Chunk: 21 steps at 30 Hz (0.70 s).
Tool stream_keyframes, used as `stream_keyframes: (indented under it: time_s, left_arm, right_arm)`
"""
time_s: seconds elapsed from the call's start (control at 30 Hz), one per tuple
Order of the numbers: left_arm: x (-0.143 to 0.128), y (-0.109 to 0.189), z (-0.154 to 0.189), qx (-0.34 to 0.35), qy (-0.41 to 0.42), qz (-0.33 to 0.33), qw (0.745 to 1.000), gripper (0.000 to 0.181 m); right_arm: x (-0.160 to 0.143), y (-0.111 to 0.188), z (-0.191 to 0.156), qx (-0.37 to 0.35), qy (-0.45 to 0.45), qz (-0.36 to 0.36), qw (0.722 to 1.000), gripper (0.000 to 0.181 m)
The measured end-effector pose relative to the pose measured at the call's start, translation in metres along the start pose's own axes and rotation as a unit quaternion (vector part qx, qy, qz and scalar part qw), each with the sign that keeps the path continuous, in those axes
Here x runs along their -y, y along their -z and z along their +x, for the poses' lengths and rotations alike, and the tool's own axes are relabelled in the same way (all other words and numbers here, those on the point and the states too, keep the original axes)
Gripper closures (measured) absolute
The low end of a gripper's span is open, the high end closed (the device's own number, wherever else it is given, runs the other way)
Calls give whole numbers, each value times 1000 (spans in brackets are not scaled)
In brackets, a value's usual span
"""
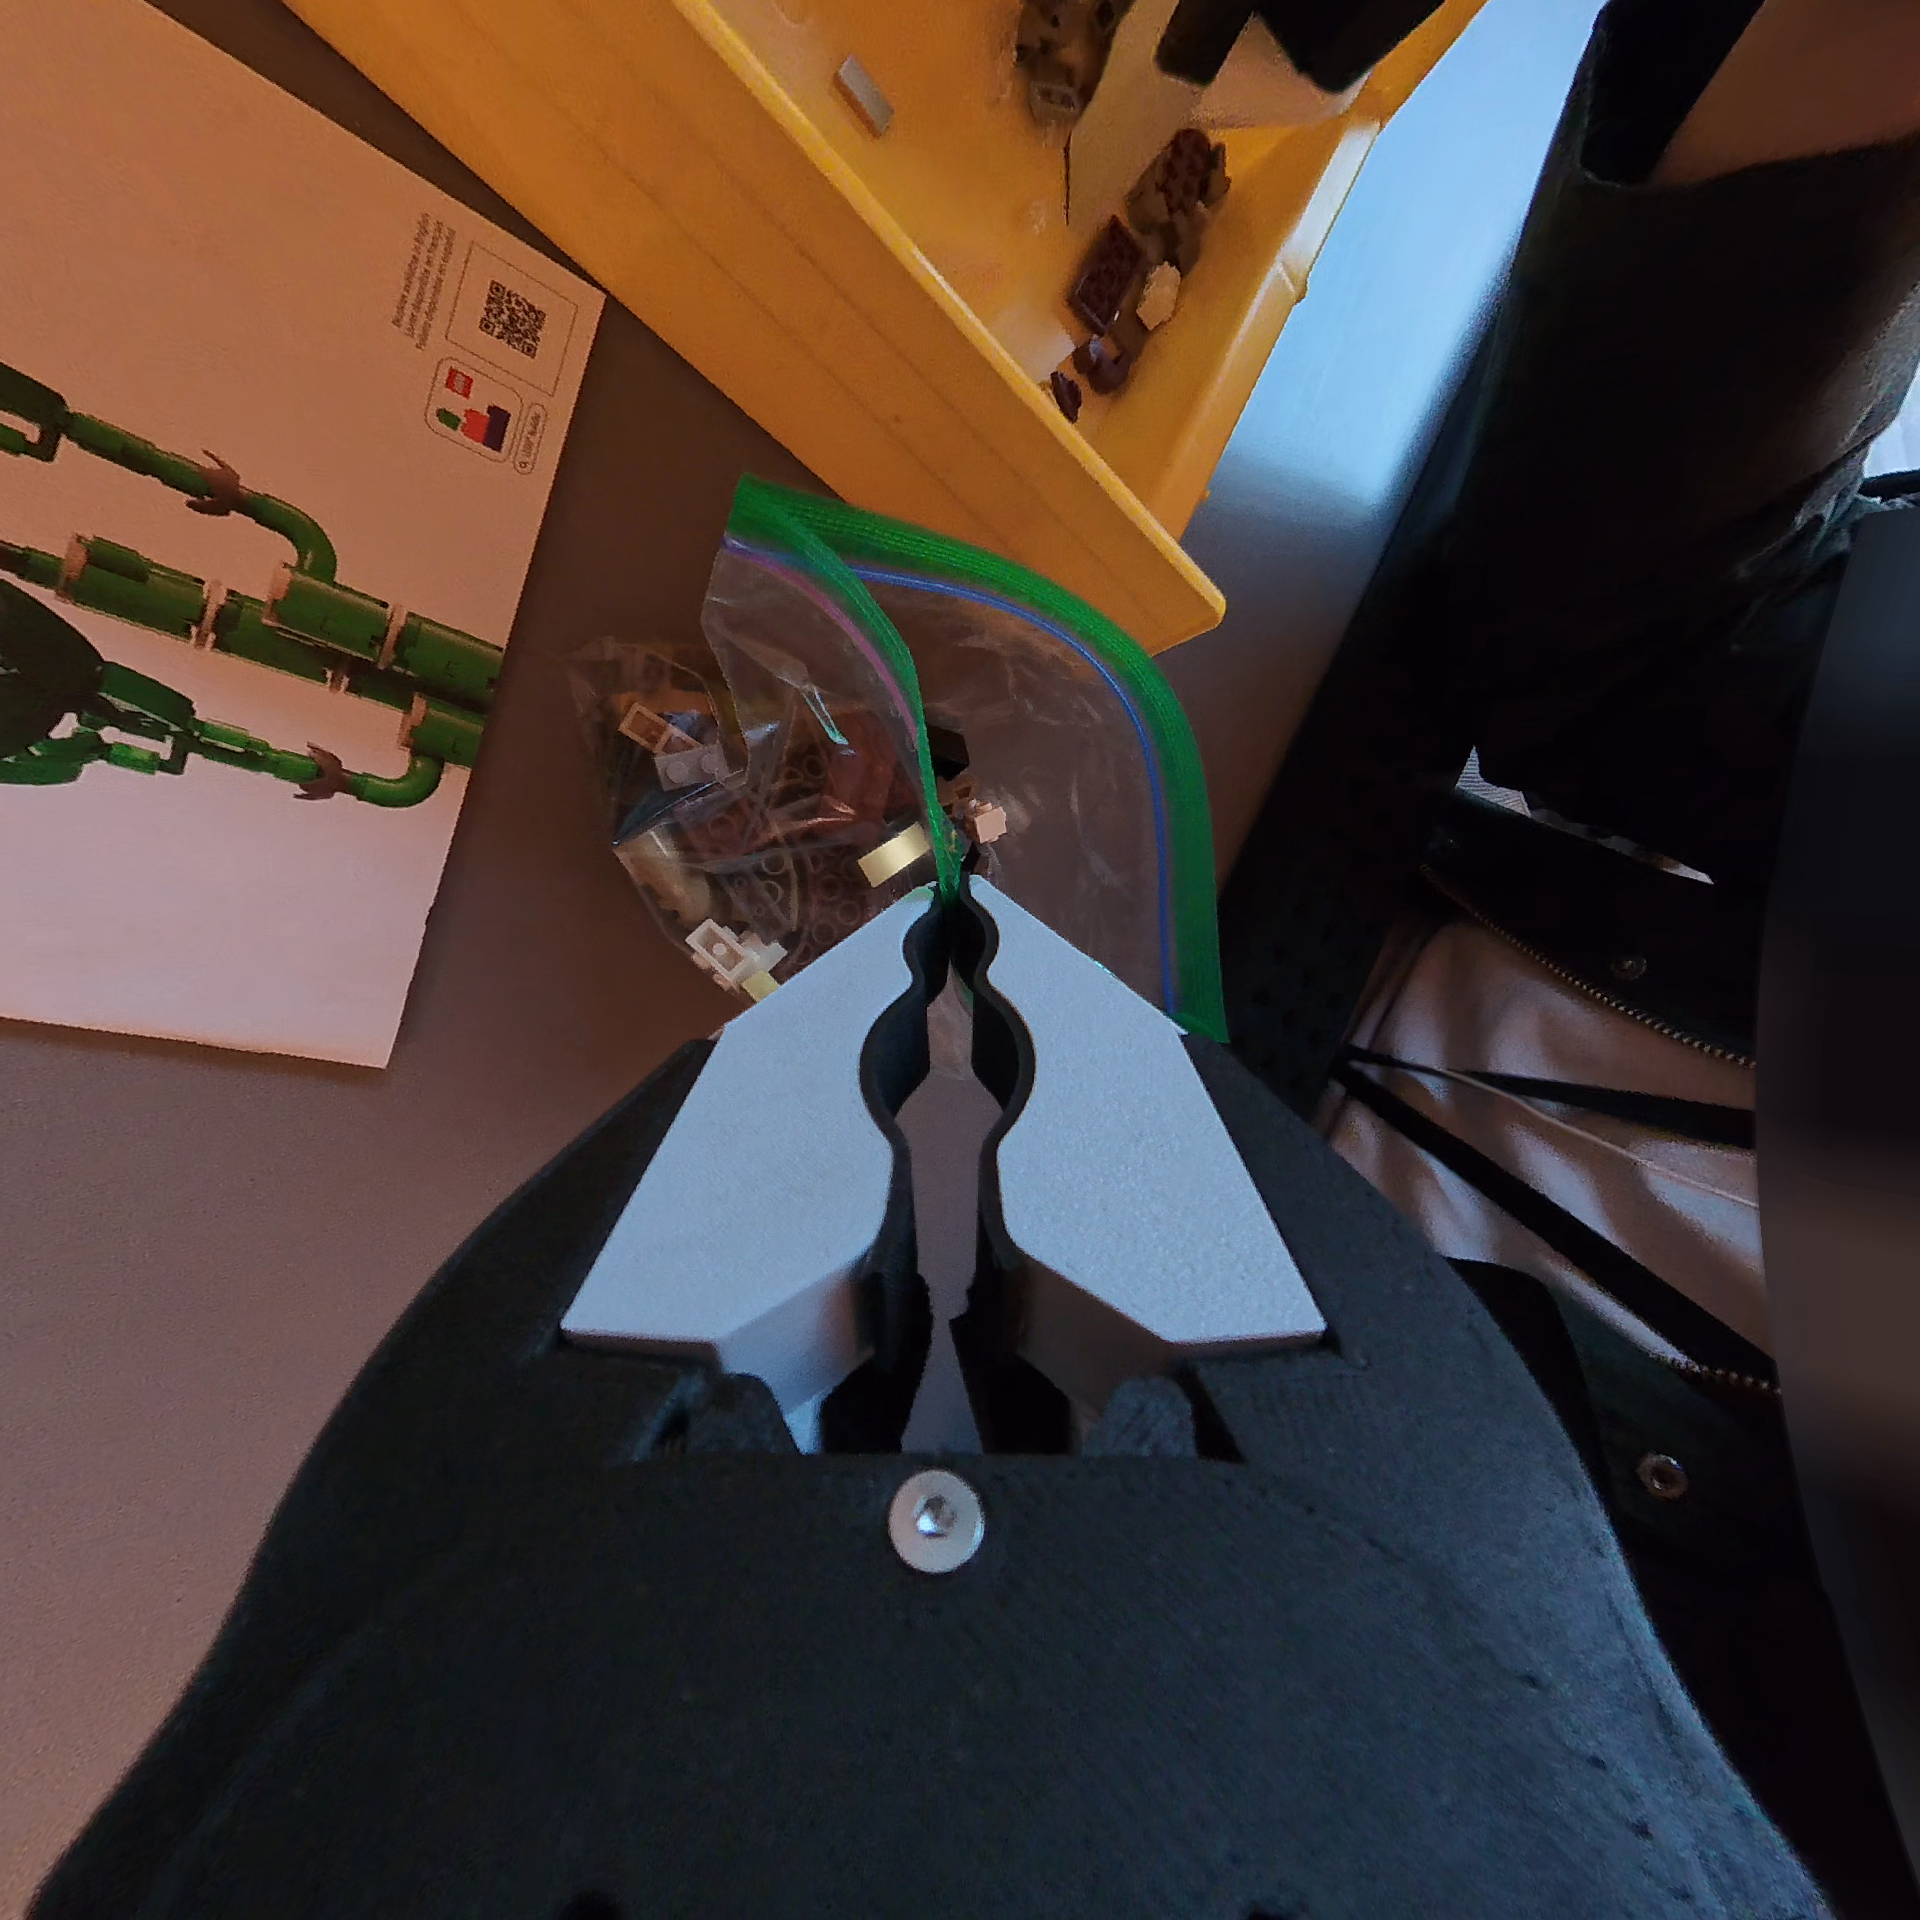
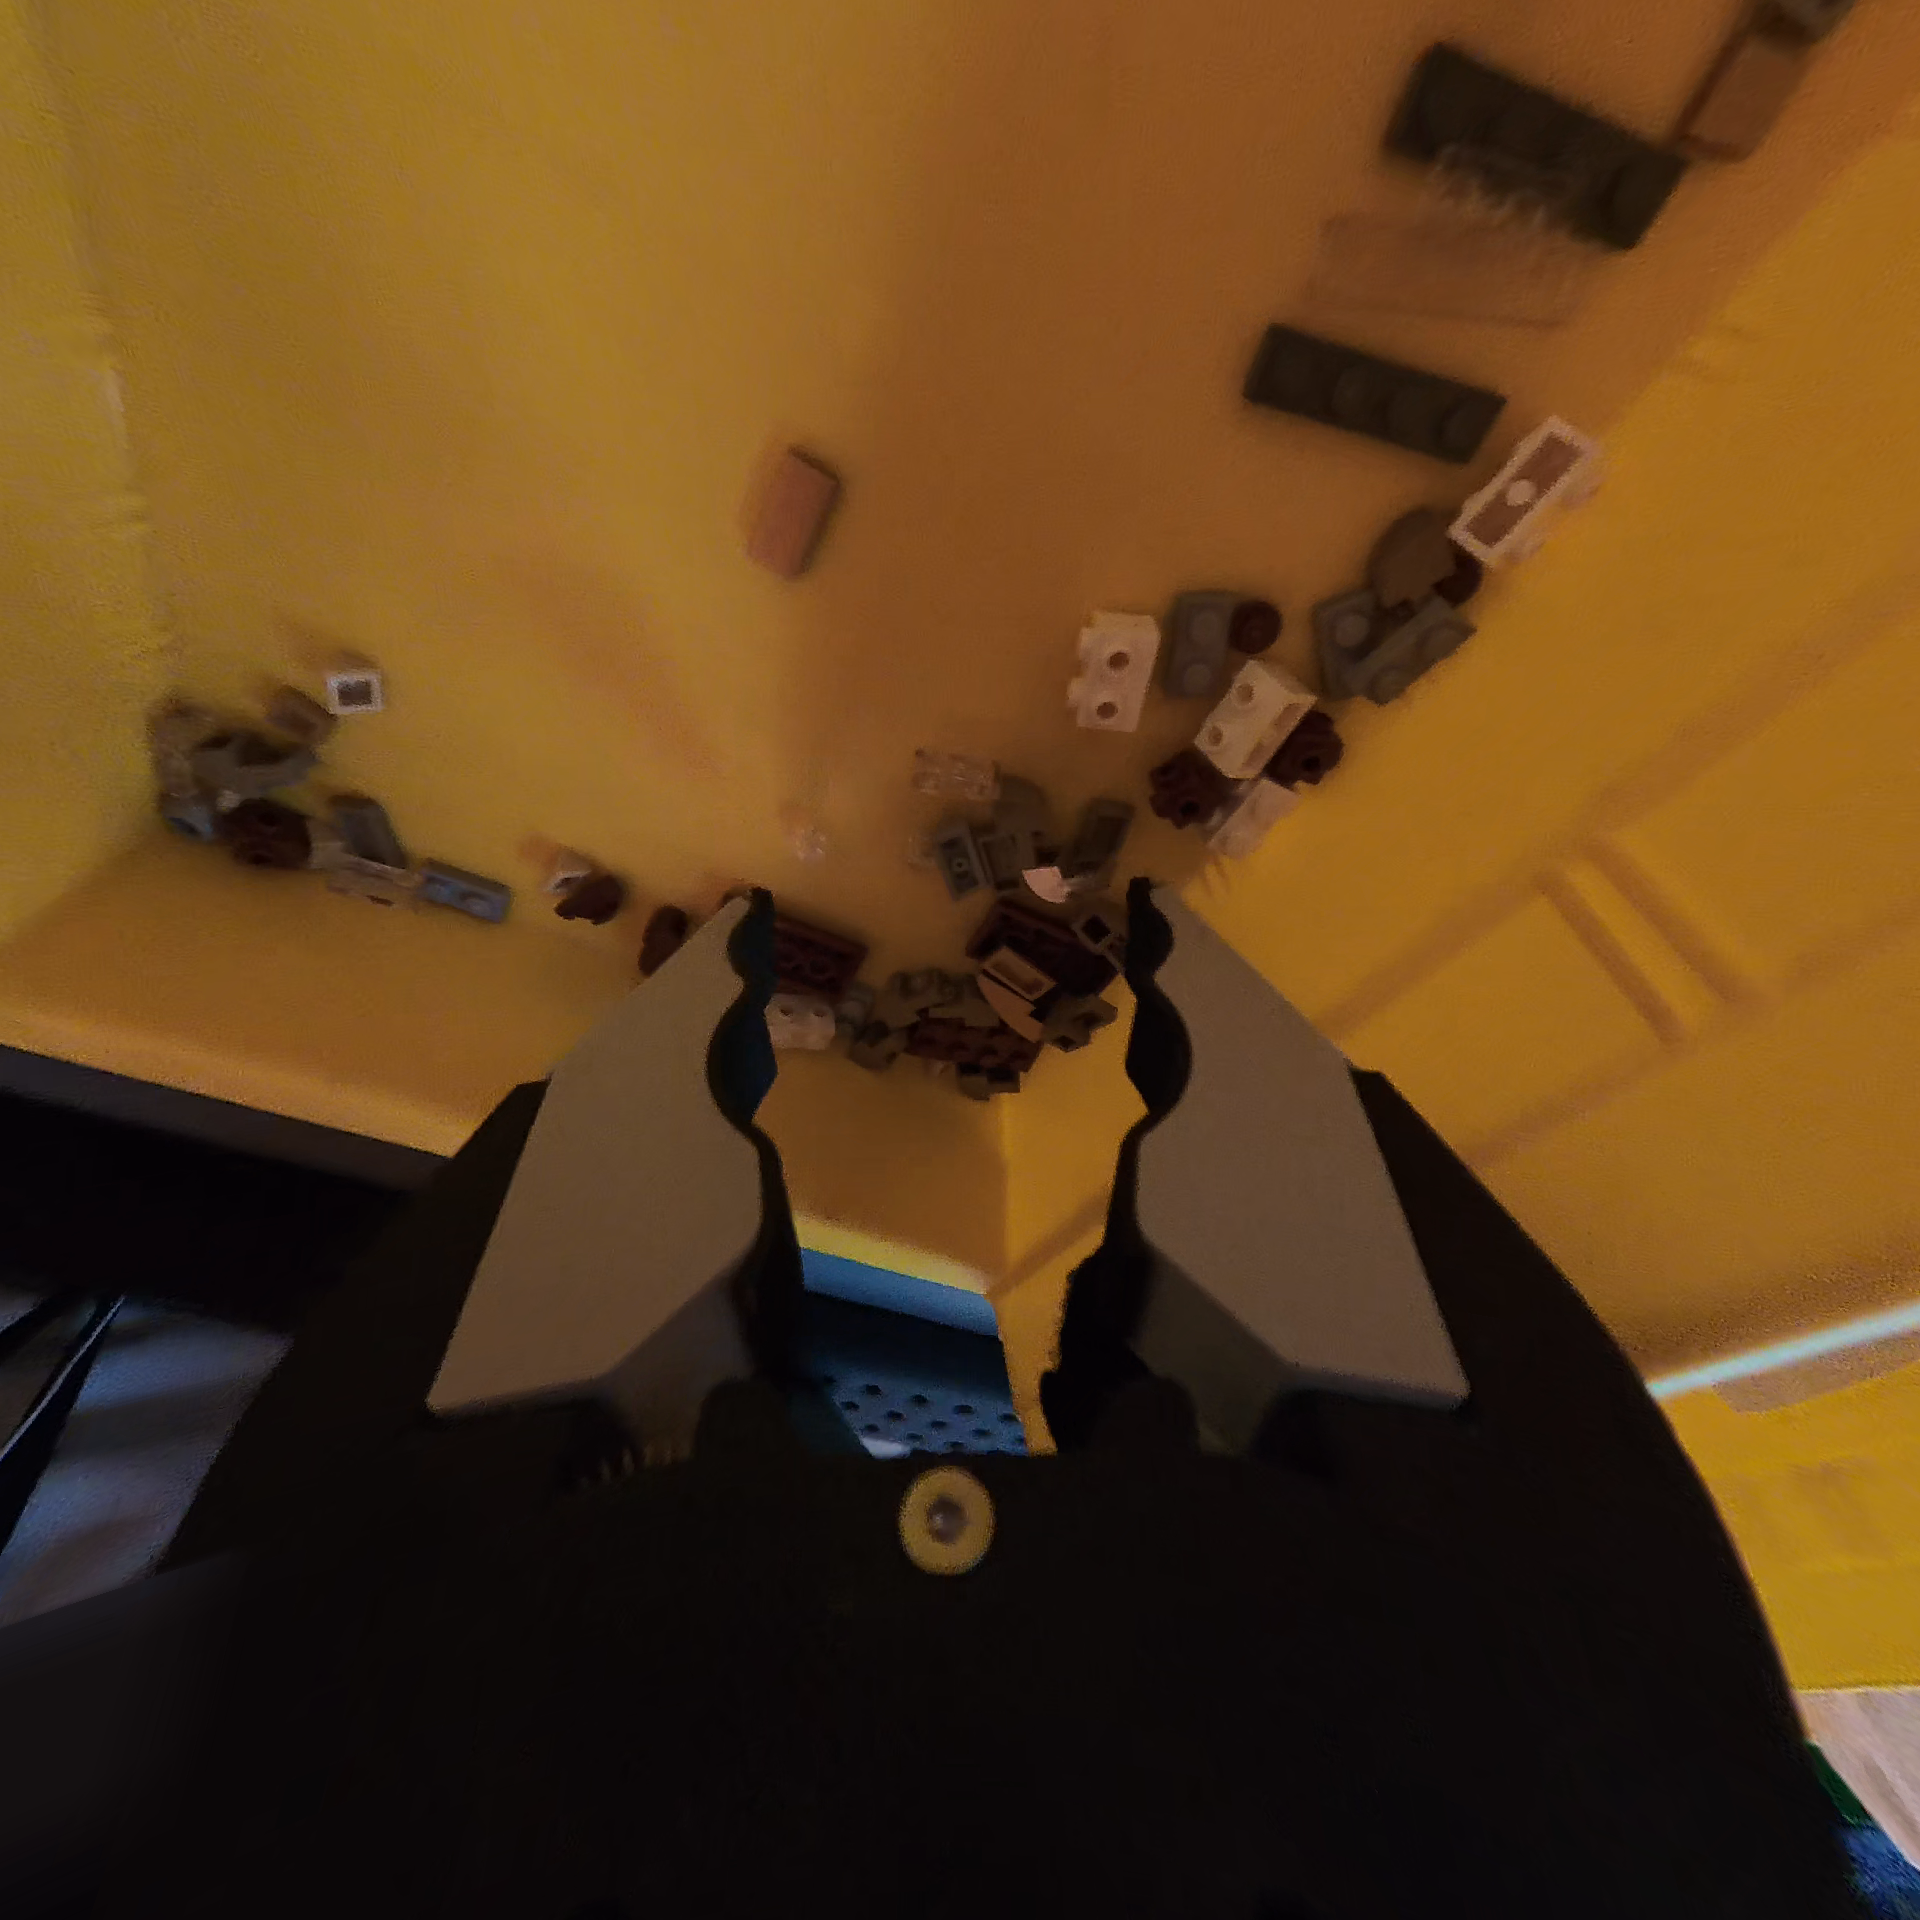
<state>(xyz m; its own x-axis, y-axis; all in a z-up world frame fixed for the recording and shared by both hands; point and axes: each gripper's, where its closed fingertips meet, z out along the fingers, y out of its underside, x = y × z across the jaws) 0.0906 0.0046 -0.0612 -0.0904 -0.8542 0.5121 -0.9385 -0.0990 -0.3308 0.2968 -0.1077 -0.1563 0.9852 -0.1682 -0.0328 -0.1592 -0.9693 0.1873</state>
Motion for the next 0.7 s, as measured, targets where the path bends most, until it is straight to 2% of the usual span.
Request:
stream_keyframes:
  time_s: [0.07,0.2,0.7]
  left_arm:
    - [0,0,-1,0,1,1,1000,181]
    - [1,0,-5,-1,5,-1,1000,181]
    - [0,-3,-8,3,11,-5,1000,181]
  right_arm:
    - [-3,-5,1,-6,6,-16,1000,115]
    - [-3,-10,6,-26,21,-29,999,134]
    - [-4,-10,6,-28,10,-27,999,142]
